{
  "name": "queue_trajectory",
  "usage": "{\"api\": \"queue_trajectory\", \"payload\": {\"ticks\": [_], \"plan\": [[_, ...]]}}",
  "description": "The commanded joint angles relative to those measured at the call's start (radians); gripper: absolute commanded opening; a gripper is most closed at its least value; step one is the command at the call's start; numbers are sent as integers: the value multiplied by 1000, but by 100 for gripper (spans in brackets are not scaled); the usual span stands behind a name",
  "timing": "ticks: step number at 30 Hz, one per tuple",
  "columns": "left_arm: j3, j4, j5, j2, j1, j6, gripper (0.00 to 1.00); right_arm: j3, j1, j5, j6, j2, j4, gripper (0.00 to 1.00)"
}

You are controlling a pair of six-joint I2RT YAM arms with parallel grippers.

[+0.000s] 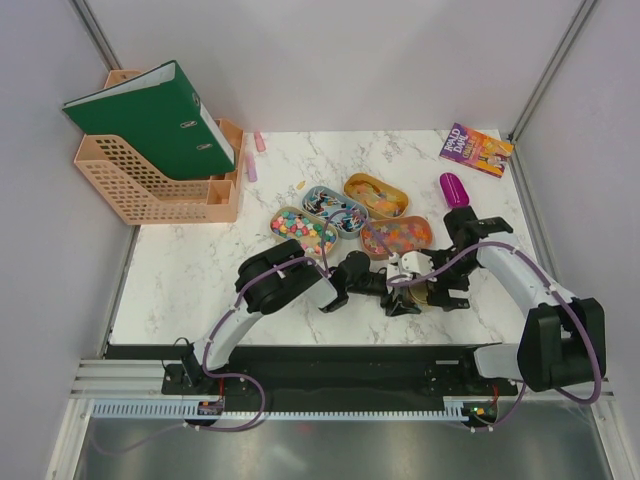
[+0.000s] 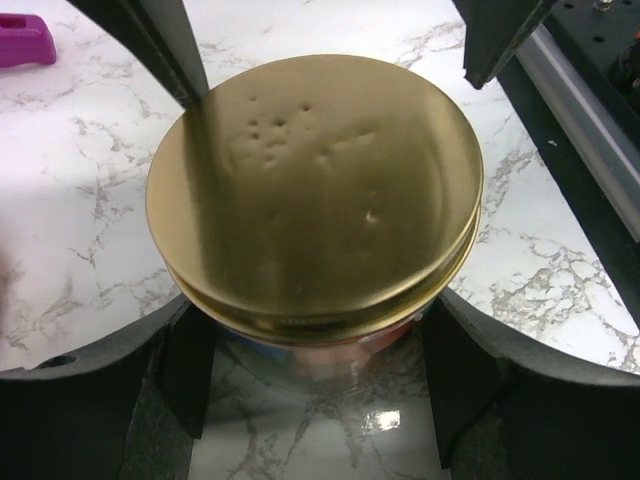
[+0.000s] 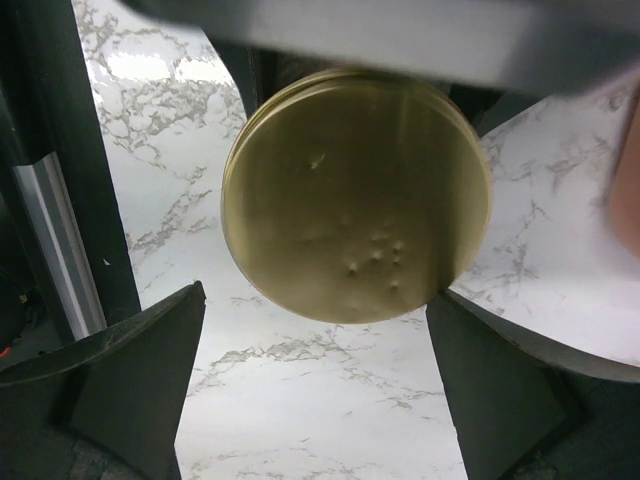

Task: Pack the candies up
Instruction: Screw the bottle lid onto the packing bottle.

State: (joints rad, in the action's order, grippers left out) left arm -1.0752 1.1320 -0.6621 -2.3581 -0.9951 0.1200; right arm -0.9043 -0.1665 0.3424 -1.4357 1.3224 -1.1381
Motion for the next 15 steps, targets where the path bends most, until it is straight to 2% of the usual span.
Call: {"api": "queue_trajectory", "payload": {"ticks": [1,7,11,15], "plan": [[63,-462,190,-141,62,-23,2,61,5,27,31,28,-143,98],[61,-465,191,-139,65,-20,2,56,41,-5,37,-40,-212,98],[60,-466,193,-138,67,-16,2,-13,117,-39,-3,-91,-252,98],[58,-469,188,-142,67,-16,2,-108,162,-22,-15,-59,-259,98]]}}
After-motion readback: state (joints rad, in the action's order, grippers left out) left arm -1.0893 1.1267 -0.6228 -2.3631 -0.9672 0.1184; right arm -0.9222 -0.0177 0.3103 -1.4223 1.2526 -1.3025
